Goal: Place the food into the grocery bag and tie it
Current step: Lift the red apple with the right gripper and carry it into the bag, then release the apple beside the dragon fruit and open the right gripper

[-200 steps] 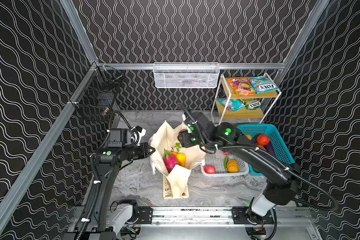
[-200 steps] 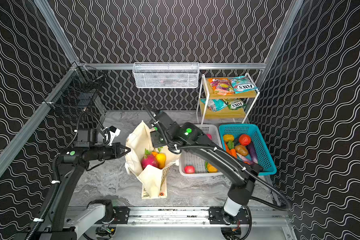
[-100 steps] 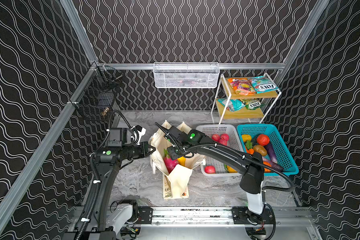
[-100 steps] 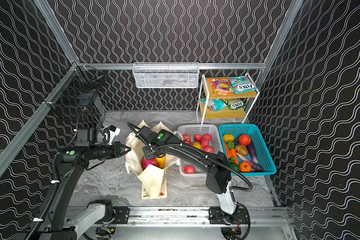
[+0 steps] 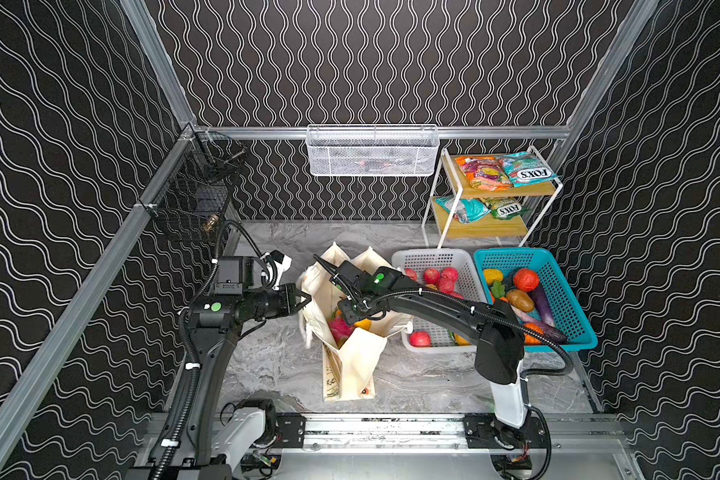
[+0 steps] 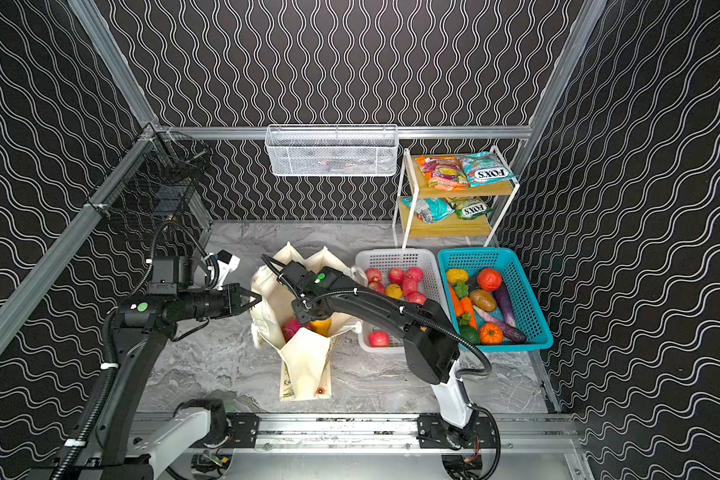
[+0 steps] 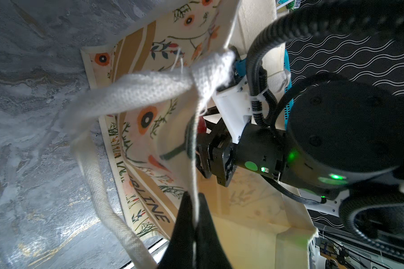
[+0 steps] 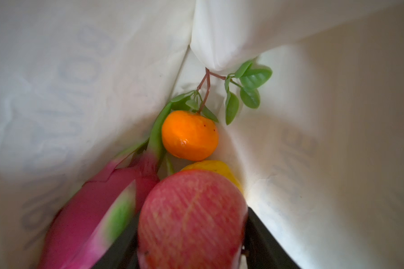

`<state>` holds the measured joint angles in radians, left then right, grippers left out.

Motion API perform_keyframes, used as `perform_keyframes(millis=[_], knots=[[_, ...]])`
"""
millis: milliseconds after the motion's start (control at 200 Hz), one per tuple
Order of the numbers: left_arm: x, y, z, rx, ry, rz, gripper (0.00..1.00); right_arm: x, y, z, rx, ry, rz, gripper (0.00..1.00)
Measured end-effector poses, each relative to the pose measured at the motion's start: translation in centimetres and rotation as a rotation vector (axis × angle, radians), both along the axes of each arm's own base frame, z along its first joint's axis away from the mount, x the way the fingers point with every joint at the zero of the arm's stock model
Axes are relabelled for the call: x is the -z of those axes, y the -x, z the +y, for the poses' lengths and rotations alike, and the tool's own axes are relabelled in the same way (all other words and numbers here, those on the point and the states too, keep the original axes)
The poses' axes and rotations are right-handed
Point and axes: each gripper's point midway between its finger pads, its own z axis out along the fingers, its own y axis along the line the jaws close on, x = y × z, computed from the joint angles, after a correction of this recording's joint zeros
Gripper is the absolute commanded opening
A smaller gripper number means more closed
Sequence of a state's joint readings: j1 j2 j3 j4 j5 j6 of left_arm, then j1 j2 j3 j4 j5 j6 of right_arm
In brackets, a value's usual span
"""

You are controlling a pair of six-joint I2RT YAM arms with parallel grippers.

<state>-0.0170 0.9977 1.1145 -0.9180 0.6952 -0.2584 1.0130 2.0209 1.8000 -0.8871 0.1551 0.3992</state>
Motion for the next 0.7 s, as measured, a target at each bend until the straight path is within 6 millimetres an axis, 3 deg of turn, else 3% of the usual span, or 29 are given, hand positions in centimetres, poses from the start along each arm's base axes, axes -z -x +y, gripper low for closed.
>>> perform_keyframes(millis=[696], knots=[[0.0, 0.0, 0.0, 0.0, -0.001, -0.002, 0.0, 2.3, -0.9, -1.3, 0.03, 0.064, -0.021, 0.66]])
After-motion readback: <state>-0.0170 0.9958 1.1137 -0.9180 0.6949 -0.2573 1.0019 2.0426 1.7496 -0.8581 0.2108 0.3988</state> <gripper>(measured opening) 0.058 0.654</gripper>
